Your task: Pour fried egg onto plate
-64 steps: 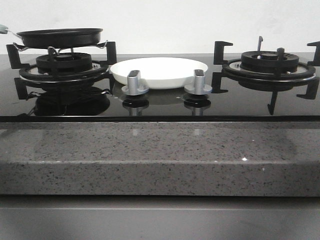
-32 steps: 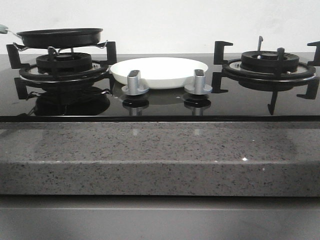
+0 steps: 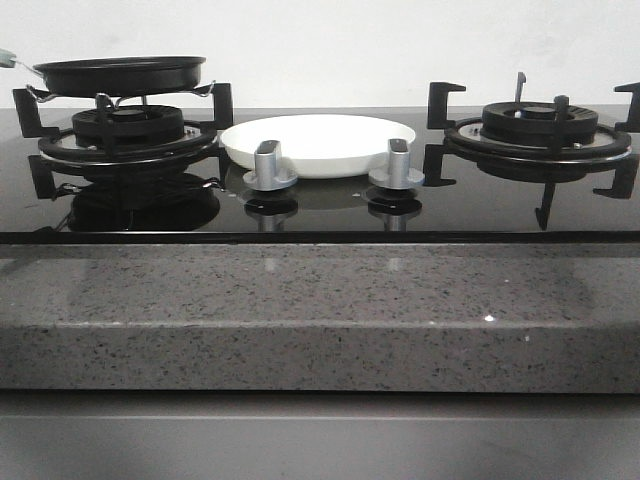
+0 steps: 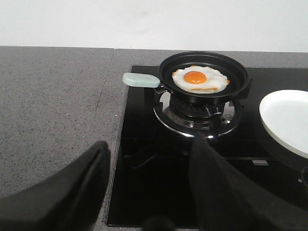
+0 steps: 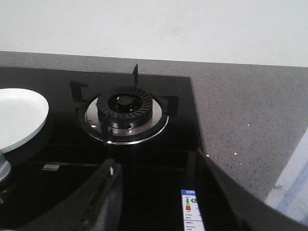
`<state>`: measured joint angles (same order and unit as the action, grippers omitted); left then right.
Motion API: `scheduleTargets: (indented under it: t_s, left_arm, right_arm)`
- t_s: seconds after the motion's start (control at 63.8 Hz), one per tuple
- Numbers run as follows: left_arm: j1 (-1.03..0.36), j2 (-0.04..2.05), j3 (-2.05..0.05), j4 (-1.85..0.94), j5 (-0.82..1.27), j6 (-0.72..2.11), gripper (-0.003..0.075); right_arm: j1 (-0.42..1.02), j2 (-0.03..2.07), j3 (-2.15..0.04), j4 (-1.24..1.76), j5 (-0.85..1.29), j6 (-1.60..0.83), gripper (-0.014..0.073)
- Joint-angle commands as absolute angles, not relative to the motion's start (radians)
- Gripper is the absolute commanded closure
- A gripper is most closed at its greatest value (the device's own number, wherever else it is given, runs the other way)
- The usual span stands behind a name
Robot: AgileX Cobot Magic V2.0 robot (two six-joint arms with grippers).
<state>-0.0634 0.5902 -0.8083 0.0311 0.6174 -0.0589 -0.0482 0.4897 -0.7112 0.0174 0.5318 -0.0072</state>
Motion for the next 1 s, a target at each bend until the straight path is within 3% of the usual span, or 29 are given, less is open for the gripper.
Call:
scheduleTargets:
  t_s: [0.0, 0.329, 0.517, 0.705, 0.987]
  left_arm:
    - [-0.063, 0.599, -0.844, 0.035, 0.543, -0.063, 0.0374]
    - [-0.063, 0.599, -0.844, 0.035, 0.543, -0.063, 0.0442]
    - [-0.063, 0.599, -0.844, 0.035, 0.543, -0.063, 0.0475]
    - [-0.063, 0.599, -0.844, 0.035, 0.543, -0.063, 0.0504]
    - [-0.063, 0.599, -0.844, 0.035, 0.543, -0.063, 0.0553]
  right_arm:
    - [-0.051, 0.504, -0.745, 0.024, 0.452, -0.017, 0.0213]
    - [-0.051, 0.571, -0.769, 0.097, 0.508, -0.023, 0.0213]
    - [-0.01, 0.719, -0.856, 0.253, 0.605, -0.171, 0.0206]
    - [0.085, 0.897, -0.972, 0.369, 0.665, -0.241, 0.0118]
    - [0.234, 1.223, -1.209, 0.369, 0.761, -0.242, 0.0118]
